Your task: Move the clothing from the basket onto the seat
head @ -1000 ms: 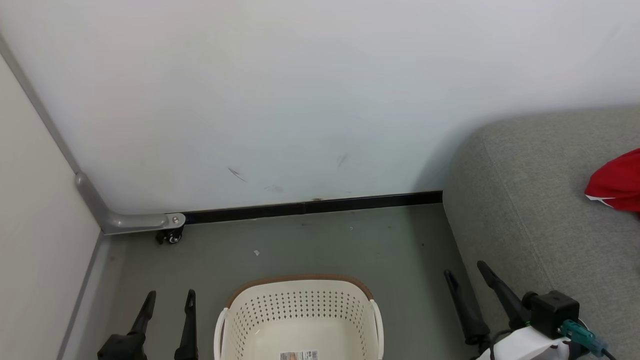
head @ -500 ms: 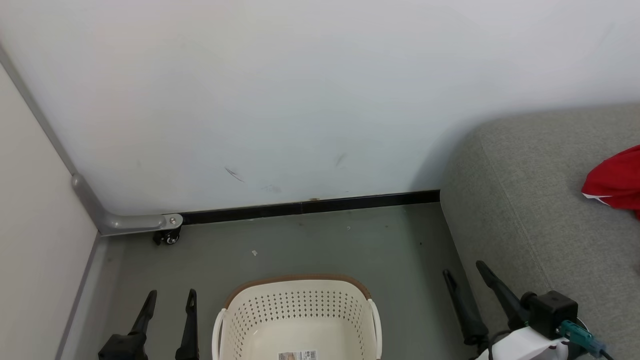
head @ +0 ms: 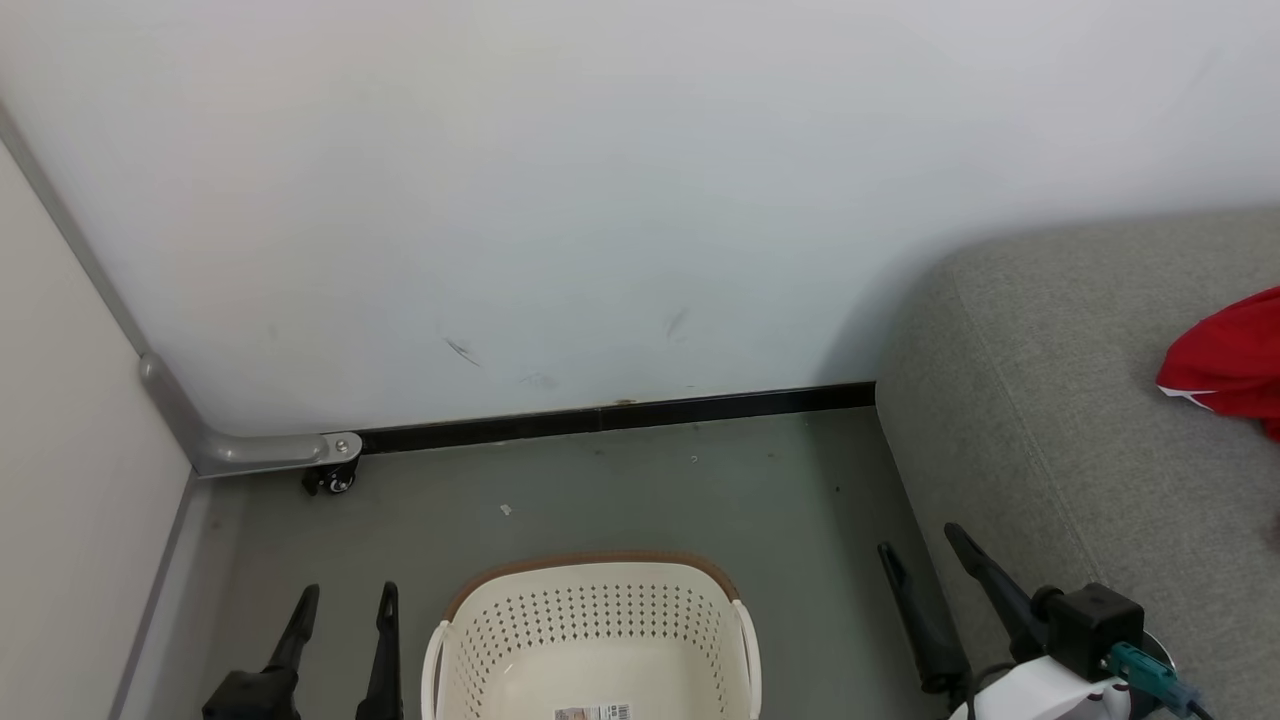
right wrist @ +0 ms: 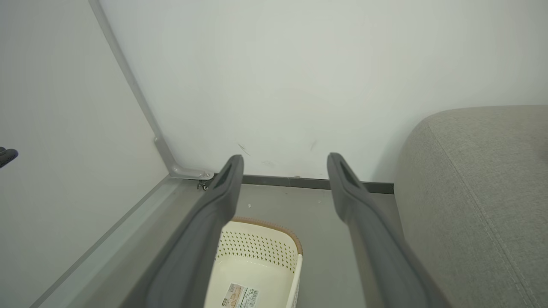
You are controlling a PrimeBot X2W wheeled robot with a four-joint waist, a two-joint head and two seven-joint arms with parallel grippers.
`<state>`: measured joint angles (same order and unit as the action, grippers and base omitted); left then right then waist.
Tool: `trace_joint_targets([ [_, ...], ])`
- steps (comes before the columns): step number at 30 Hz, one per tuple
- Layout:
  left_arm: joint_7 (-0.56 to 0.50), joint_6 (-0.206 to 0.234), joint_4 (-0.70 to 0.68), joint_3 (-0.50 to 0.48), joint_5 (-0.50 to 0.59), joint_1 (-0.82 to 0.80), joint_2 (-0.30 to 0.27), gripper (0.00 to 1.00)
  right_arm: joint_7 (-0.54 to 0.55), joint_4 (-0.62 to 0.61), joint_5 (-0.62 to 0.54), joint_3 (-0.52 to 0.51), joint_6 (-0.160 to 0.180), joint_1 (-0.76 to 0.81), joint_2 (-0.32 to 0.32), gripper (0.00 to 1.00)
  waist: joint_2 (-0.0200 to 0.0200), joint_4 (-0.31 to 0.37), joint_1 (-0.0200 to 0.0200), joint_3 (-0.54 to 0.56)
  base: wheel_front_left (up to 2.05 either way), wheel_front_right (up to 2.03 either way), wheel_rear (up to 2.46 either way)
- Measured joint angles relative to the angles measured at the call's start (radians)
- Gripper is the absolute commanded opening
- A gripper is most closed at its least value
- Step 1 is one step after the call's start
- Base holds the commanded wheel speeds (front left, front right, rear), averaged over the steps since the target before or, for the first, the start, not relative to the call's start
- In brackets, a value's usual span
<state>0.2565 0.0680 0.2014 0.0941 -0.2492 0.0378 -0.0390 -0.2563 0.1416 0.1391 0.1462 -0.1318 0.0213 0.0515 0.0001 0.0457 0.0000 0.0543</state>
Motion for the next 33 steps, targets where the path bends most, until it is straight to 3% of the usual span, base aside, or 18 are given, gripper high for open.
trace_joint_targets([
  [6,0.0,-0.004,0.001,0.006,-0.056,0.001,0.001,1.0,0.0,0.0,-0.007,-0.003,0.0,0.0,-0.003,1.0,0.0,0.002,0.0,0.001,0.0,0.0,0.0],
  [22,0.0,-0.055,-0.022,-0.005,-0.112,0.001,0.001,1.0,0.0,-0.002,-0.007,-0.007,0.0,0.0,-0.007,1.0,0.0,0.005,0.0001,-0.006,0.0,0.0,0.0],
  [23,0.0,-0.077,-0.022,-0.004,-0.12,0.001,0.0,1.0,0.0,-0.003,-0.007,-0.008,0.0,0.0,-0.007,1.0,0.0,0.006,0.0,-0.008,0.0,0.0,0.0],
  [33,0.0,-0.099,-0.029,-0.016,-0.133,0.001,0.001,1.0,0.0,-0.004,-0.007,-0.013,0.0,0.0,-0.007,1.0,0.0,0.01,0.0,-0.011,0.0,0.0,0.0],
])
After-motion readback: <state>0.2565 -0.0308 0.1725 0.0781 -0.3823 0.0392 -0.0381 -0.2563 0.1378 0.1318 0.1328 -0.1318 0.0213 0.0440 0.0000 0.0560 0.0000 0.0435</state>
